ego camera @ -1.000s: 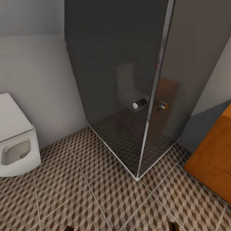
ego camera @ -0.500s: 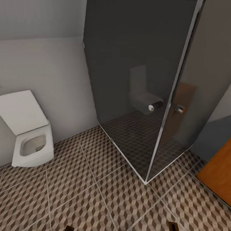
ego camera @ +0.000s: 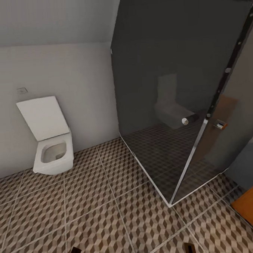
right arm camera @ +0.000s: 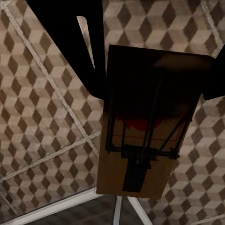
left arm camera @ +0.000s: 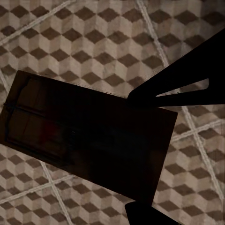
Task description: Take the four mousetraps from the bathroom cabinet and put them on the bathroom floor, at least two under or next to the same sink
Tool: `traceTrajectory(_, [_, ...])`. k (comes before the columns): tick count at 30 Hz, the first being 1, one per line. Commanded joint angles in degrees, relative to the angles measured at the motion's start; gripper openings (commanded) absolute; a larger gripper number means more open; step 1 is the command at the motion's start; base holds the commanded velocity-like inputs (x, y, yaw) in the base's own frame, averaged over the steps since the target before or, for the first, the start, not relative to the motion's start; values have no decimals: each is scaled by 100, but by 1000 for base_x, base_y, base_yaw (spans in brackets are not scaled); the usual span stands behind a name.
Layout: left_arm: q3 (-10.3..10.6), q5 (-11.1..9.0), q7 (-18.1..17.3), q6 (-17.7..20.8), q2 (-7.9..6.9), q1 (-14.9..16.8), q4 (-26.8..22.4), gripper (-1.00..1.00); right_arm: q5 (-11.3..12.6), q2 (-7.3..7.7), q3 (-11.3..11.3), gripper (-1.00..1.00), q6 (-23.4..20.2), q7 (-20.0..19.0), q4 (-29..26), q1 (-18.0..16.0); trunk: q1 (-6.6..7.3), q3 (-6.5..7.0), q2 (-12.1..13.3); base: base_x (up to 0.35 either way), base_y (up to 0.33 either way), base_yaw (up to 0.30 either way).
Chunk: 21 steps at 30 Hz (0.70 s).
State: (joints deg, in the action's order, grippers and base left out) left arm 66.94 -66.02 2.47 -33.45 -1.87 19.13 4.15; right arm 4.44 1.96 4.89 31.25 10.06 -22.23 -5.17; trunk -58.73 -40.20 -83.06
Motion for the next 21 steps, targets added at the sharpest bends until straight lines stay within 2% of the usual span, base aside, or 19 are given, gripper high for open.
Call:
traceTrajectory(1, [39,2,25,-11,3,3,7,-100,66,6,47,-100,21,5,0,-2,0,1,-2,0,0,256])
traceTrajectory(21, [39,2,25,-12,3,3,7,-100,66,6,47,-100,21,5,1,-2,0,94,-2,0,0,260])
